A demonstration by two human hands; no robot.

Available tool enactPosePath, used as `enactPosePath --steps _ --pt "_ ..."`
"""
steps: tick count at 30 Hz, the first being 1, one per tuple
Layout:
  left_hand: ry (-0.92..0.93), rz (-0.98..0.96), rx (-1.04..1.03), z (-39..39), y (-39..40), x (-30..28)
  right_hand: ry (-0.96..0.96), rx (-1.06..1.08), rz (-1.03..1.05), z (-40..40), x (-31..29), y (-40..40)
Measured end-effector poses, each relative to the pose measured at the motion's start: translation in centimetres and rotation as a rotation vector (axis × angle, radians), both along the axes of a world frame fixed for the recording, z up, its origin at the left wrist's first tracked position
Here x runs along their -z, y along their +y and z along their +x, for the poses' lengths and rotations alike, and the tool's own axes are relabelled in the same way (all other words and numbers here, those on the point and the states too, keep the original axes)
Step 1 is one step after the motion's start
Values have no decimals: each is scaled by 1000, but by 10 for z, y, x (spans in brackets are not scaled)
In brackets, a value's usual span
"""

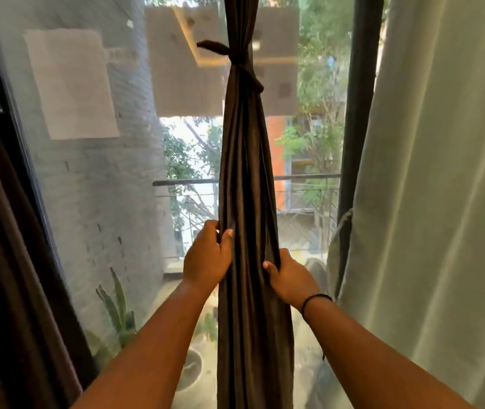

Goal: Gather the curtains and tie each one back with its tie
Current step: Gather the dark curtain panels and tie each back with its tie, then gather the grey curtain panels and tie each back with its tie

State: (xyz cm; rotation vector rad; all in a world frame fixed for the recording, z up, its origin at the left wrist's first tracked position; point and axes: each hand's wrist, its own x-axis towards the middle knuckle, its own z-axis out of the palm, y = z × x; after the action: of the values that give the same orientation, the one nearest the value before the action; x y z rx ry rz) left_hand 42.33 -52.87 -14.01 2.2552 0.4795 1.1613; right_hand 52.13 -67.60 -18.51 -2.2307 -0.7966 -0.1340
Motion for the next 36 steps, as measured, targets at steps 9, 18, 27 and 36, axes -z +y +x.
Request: enactPosePath --steps 9,18,27,36 --pt "-77 311 66 1 -75 26 -266 333 -287 -24 19 -81" --pt "89 364 209 69 -216 1 -362 538 -376 20 -2 -238" --pt "118 305 208 167 -330 -13 -366 616 -399 99 -19 -390" --pt "95 345 108 240 -332 -58 -397 602 -318 197 -54 -397"
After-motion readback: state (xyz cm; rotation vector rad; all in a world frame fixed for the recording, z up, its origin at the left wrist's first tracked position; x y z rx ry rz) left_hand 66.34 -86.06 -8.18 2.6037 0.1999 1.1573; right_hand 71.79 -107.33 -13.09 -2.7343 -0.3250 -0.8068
